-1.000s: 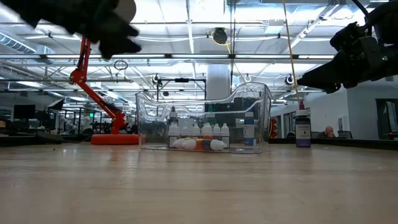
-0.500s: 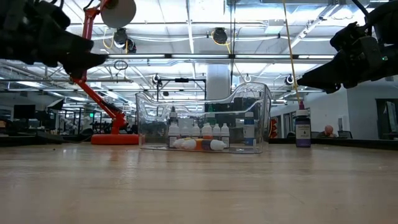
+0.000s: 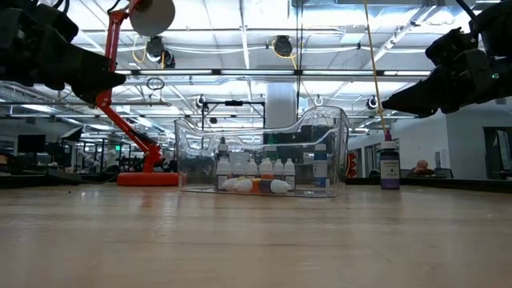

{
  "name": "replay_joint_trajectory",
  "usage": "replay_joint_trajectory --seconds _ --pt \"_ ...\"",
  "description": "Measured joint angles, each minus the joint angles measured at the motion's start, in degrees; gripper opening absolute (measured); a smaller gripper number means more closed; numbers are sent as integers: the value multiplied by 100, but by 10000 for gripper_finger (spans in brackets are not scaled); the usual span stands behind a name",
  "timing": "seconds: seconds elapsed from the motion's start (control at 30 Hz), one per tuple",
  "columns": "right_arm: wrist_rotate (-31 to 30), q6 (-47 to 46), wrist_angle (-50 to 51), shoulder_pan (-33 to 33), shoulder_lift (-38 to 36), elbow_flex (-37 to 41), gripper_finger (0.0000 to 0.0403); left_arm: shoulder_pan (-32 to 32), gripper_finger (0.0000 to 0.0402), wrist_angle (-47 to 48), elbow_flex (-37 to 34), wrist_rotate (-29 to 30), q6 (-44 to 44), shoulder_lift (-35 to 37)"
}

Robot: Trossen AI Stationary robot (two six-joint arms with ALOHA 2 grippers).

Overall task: Pick & Place food coloring
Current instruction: Put the big purple food coloring bottle in the transparent bin

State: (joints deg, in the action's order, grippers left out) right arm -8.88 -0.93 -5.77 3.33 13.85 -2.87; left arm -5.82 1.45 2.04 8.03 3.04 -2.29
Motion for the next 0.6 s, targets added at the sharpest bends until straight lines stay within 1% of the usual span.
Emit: replay_joint_trajectory --seconds 0.17,0.27,0.43,0.53,0.6 --pt "0 36 -23 0 2 0 144 15 255 3 2 44 11 -127" --pt "4 240 -432 0 4 0 144 15 258 -13 2 42 20 -191" --pt "0 -1113 -1515 -4 7 0 144 15 268 -59 -2 51 20 -194" --pt "14 -1239 -2278 -6 2 0 144 15 267 -88 -7 58 21 -194" --pt "9 -1249 -2450 -4 3 0 144 15 264 -103 -7 58 19 -194"
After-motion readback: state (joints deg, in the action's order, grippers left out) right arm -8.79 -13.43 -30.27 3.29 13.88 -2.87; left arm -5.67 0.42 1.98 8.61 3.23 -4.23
